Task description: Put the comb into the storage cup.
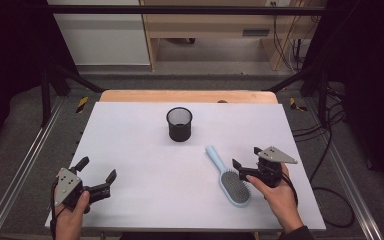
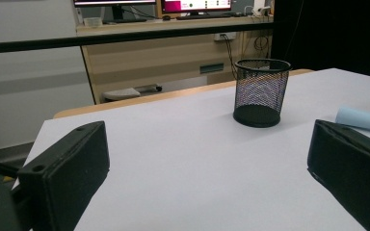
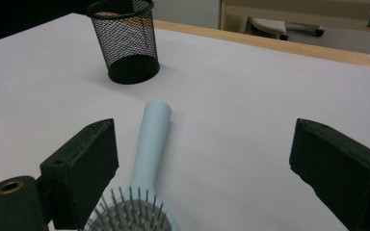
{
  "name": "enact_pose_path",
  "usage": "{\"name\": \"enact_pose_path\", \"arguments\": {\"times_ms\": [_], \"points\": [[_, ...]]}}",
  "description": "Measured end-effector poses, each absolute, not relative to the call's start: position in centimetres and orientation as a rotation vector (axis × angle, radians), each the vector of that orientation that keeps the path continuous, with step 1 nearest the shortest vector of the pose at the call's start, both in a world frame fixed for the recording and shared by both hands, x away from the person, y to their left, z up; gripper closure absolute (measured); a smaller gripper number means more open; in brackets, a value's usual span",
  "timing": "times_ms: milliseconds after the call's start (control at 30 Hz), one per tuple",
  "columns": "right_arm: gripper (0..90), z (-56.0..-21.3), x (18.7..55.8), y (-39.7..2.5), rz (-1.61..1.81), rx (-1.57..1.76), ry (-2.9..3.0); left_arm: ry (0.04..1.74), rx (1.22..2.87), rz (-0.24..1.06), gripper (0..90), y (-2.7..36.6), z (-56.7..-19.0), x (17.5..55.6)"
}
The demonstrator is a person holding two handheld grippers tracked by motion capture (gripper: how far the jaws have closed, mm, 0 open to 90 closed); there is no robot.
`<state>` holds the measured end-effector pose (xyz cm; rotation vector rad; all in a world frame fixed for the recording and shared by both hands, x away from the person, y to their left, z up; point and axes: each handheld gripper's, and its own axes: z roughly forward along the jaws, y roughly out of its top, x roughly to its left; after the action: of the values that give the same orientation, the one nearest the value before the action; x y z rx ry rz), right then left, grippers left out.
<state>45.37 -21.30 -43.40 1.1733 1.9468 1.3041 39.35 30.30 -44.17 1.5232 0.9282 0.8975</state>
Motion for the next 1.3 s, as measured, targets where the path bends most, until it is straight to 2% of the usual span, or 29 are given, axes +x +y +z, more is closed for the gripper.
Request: {"name": "enact_pose_path", "arguments": {"times_ms": [133, 233, 433, 667, 767, 833, 900, 1300], "points": [[13.3, -42.6, 46.7, -20.2, 1.293, 1.165, 1.985, 0.920, 1.526, 0.894, 0.9, 30.3, -44.2, 39.3], [16.0, -42.6, 47.3, -19.0, 1.270, 1.152, 2.057, 0.930, 1.479, 0.846, 1.0, 30.5, -44.1, 39.3], [24.2, -42.3, 48.0, -17.6, 1.234, 1.100, 2.125, 0.932, 1.481, 0.868, 1.3, 30.7, -44.2, 39.2], [44.0, -41.5, 49.4, -16.8, 1.133, 1.041, 2.267, 0.917, 1.501, 0.861, 1.3, 30.4, -44.2, 39.3], [55.0, -41.2, 49.8, -16.5, 1.083, 1.008, 2.306, 0.918, 1.501, 0.868, 1.3, 30.4, -44.1, 39.2], [66.8, -41.0, 49.9, -16.3, 1.062, 0.962, 2.326, 0.919, 1.501, 0.876, 1.3, 30.5, -44.1, 39.3], [72.0, -40.8, 50.1, -16.0, 1.070, 0.940, 2.348, 0.927, 1.491, 0.871, 1.3, 30.7, -44.1, 39.3], [87.1, -39.7, 51.7, -14.4, 0.991, 0.773, 2.476, 0.904, 1.509, 0.871, 1.3, 30.4, -44.0, 39.3]]}}
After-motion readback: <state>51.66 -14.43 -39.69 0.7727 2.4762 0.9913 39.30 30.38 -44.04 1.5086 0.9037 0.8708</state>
